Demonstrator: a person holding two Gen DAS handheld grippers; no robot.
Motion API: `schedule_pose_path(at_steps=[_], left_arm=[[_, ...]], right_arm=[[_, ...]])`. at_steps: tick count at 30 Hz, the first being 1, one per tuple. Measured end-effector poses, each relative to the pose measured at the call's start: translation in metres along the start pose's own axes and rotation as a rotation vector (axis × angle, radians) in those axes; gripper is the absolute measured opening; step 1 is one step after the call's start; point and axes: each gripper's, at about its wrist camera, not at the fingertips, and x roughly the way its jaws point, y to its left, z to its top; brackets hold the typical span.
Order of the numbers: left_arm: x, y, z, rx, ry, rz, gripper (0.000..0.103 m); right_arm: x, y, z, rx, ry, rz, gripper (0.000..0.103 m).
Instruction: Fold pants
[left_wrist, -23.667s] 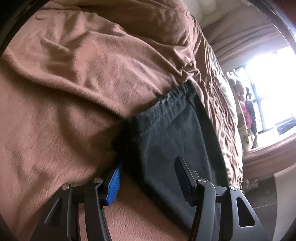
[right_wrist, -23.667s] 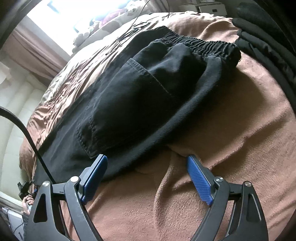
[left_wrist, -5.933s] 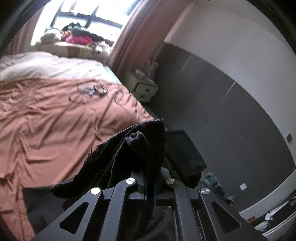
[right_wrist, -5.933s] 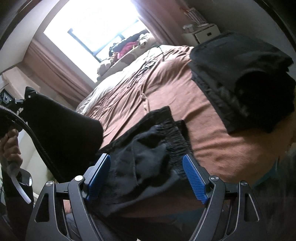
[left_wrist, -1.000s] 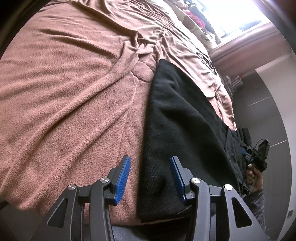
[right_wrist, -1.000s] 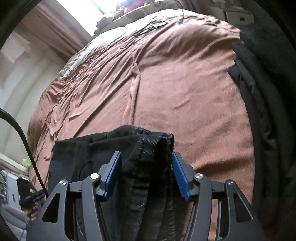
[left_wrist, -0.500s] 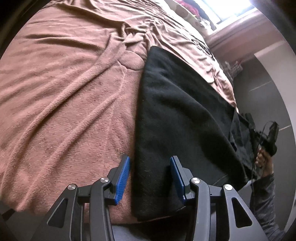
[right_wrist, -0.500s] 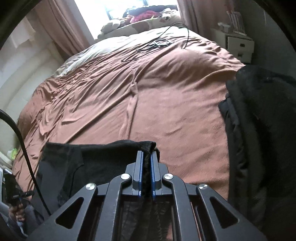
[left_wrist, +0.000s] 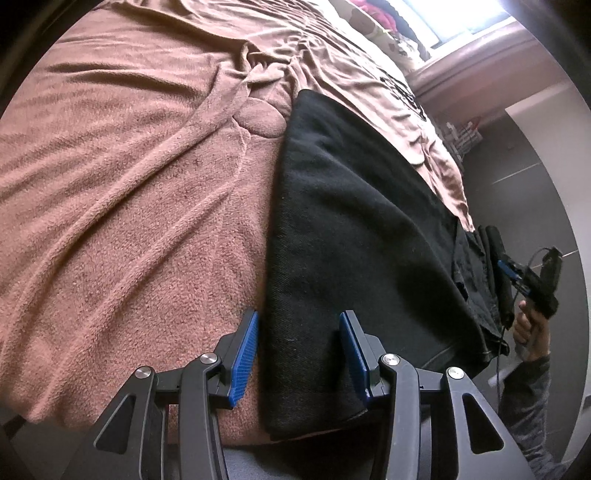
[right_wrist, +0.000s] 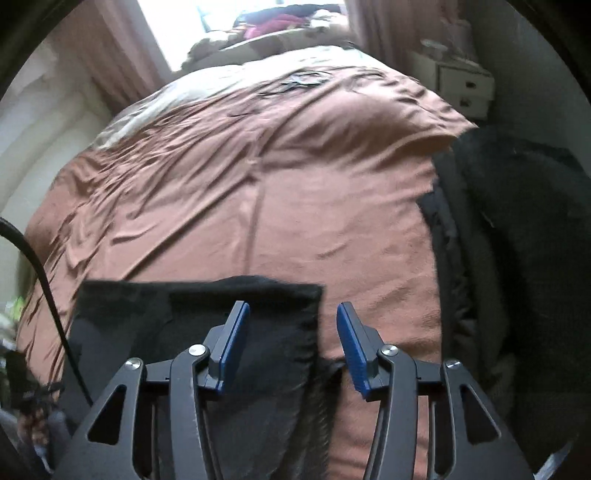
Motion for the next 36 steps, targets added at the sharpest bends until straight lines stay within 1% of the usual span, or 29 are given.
schedule_pose_path(at_steps=[8,15,24,28,31,36], left_arm=[[-0.003,0.001,-0.002,-0.010,-0.006,-0.014,0.047],[-0.007,0.008,-0.003,-0.037,-0.009,-0.053,0.047],[-0.010,0.011,-0.004,-0.041,-0.006,-0.078,0.047],[-0.010,0.012,-0.004,-0.046,-0.004,-0.085,0.047],[-0.010,0.012,-0.005,-0.048,-0.004,-0.086,0.047],[-0.010,0.012,-0.004,-0.046,-0.003,-0.079,0.047]], right_arm=[[-0.009,0.082,-0.029,-0.214,0.073,0.065,0.047],[-0.002,0.124,-0.040,-0.373,0.165,0.074,0.047],[0.032,0.153,-0.053,-0.509,0.285,0.065,0.047],[0.050,0.159,-0.057,-0.561,0.335,0.030,0.047],[0.064,0.163,-0.062,-0.580,0.356,-0.007,0.047],[0.080,0.172,-0.069,-0.624,0.354,-0.060,0.046]])
